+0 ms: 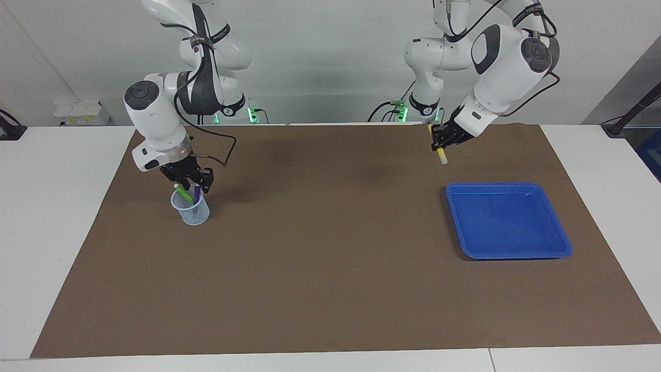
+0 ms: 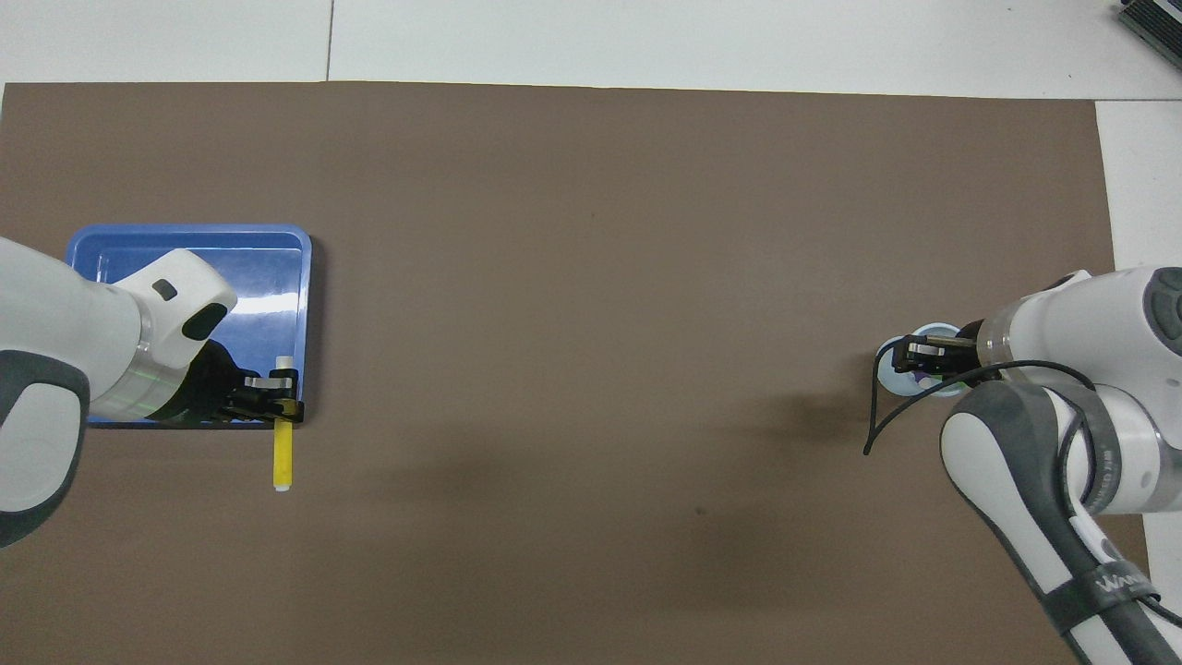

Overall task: Right arm passes pens to left for tray arrangement
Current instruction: 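Lower the yellow pen into the blue tray and open the left gripper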

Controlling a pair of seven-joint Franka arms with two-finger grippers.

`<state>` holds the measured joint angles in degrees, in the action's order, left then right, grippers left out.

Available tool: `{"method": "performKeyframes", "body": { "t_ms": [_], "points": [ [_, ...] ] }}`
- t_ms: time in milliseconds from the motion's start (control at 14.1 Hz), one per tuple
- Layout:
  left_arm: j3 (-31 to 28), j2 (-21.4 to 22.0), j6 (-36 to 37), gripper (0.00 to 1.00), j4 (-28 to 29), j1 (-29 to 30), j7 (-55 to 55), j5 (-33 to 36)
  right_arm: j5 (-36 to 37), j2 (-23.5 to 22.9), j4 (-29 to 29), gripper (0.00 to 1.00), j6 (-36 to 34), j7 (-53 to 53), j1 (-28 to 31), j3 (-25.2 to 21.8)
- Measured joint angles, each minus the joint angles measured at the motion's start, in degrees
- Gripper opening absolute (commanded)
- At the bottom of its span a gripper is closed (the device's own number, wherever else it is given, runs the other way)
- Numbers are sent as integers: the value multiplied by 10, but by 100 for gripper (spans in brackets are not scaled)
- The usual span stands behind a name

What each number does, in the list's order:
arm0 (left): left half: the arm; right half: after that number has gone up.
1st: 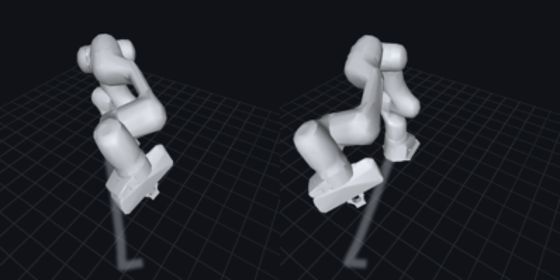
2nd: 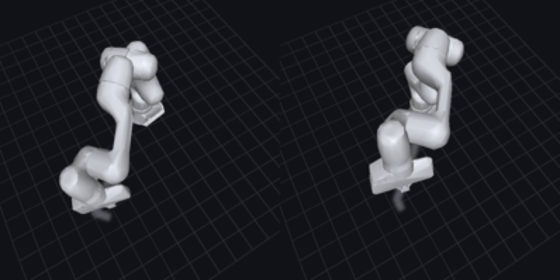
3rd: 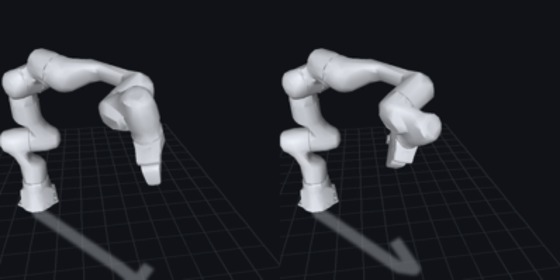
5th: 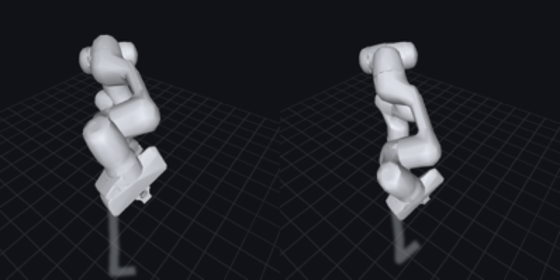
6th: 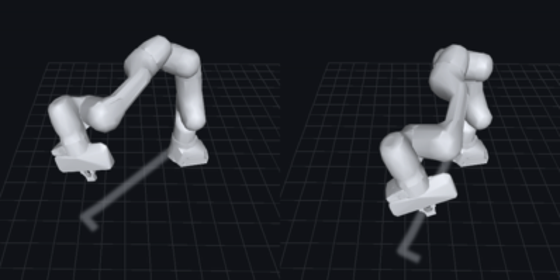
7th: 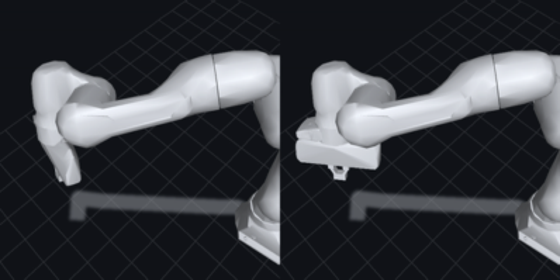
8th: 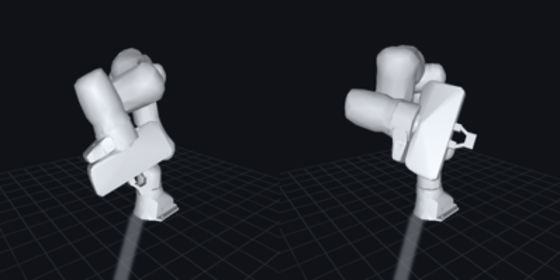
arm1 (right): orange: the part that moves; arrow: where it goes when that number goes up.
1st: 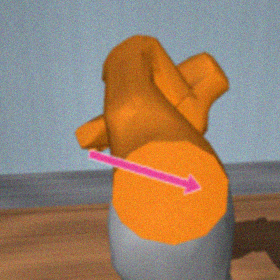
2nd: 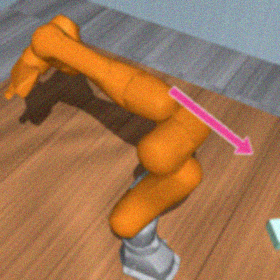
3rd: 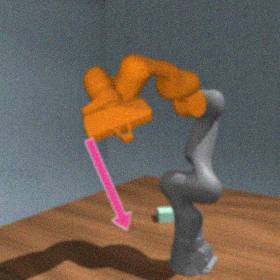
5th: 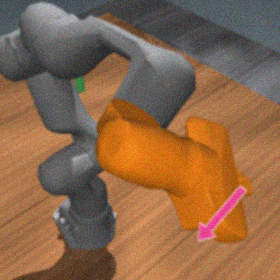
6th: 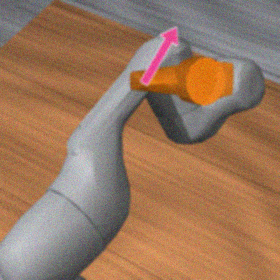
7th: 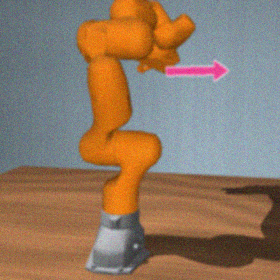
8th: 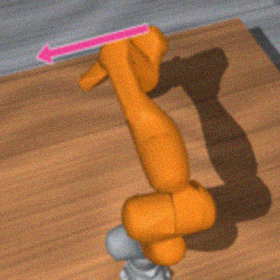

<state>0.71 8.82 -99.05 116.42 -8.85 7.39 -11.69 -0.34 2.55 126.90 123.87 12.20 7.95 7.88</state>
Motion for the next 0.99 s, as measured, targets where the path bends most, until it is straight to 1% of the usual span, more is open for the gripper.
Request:
{"method": "performKeyframes", "body": {
  "t_ms": [213,425,496,638,709,921,992],
  "points": [
    [-1,-12,-16,0,0,30,-46,33,0,0,3,56,0,0,0,0],
    [-1,-43,-50,0,1,53,-73,38,0,0,5,50,0,0,0,0],
    [-1,-54,-61,0,1,56,-76,41,0,0,6,45,0,0,0,0],
    [-1,-76,-90,0,1,56,-80,49,0,0,8,39,0,0,0,0],
    [-1,-85,-104,0,1,56,-82,50,0,0,8,32,0,0,0,0],
    [-1,-114,-144,0,1,58,-85,67,0,0,10,19,0,0,0,0],
    [-1,-123,-156,0,1,60,-86,73,0,0,10,18,0,0,0,0]
  ]
}}
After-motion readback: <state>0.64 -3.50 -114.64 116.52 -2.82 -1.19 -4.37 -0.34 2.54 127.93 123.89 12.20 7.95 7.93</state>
